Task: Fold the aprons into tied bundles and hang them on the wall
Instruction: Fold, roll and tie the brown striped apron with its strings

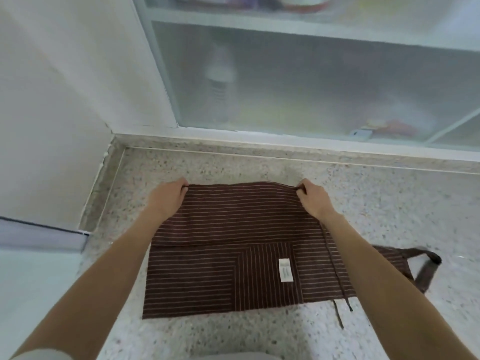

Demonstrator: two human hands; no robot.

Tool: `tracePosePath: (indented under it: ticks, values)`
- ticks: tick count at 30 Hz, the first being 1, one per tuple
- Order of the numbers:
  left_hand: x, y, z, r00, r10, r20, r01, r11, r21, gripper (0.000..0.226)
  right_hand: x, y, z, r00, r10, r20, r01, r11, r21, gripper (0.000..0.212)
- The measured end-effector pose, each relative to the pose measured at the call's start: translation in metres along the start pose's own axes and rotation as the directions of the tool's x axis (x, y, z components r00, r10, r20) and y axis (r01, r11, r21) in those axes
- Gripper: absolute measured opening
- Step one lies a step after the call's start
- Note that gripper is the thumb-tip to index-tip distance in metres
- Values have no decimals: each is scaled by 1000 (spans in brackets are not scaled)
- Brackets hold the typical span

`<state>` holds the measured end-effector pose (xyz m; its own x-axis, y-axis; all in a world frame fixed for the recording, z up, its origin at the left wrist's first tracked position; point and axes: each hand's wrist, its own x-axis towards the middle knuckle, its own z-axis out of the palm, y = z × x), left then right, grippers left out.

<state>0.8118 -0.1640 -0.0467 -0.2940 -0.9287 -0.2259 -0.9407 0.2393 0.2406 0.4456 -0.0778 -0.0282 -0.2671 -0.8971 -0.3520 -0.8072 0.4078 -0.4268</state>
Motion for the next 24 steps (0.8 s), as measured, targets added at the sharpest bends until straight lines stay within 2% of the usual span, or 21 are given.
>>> tracePosePath:
  ticks: [2, 5, 8, 10, 14, 18, 21, 22, 24]
  values:
    - [11, -4, 13, 1000, 0, 31, 1, 1000, -7, 26, 14, 4, 9, 998, 52, 47, -50, 998, -45, 25]
    - [22, -9, 24, 999, -1, 45, 1, 1000, 11, 23, 28, 4, 18, 999, 44, -4, -44, 980, -196, 24]
    - [23, -14, 32, 998, 46, -45, -44, 999, 29, 19, 34, 4, 24, 995, -58, -84, 17, 906, -422, 25]
    - [25, -18, 36, 995, 47, -84, -44, 999, 29, 17, 41, 9, 29, 994, -27, -108, -26, 887, -461, 28]
    - [31, -18, 40, 995, 0, -97, 8, 997, 81, 26, 48, 13, 31, 978, 72, -195, -149, 896, -418, 32]
    - [35, -17, 44, 996, -38, -84, 52, 983, 178, 34, 51, 7, 34, 969, 171, -177, -217, 934, -285, 30]
    - [34, -10, 44, 989, -61, -137, 89, 973, 213, 25, 50, 9, 33, 970, 163, -180, -208, 941, -268, 31]
    - [32, -4, 44, 982, -30, -188, 68, 977, 201, 17, 47, 12, 32, 973, 155, -173, -195, 950, -243, 32]
    - [29, 25, 45, 956, 121, -268, -91, 989, 121, 12, 40, 18, 29, 978, 146, -147, -170, 971, -168, 36]
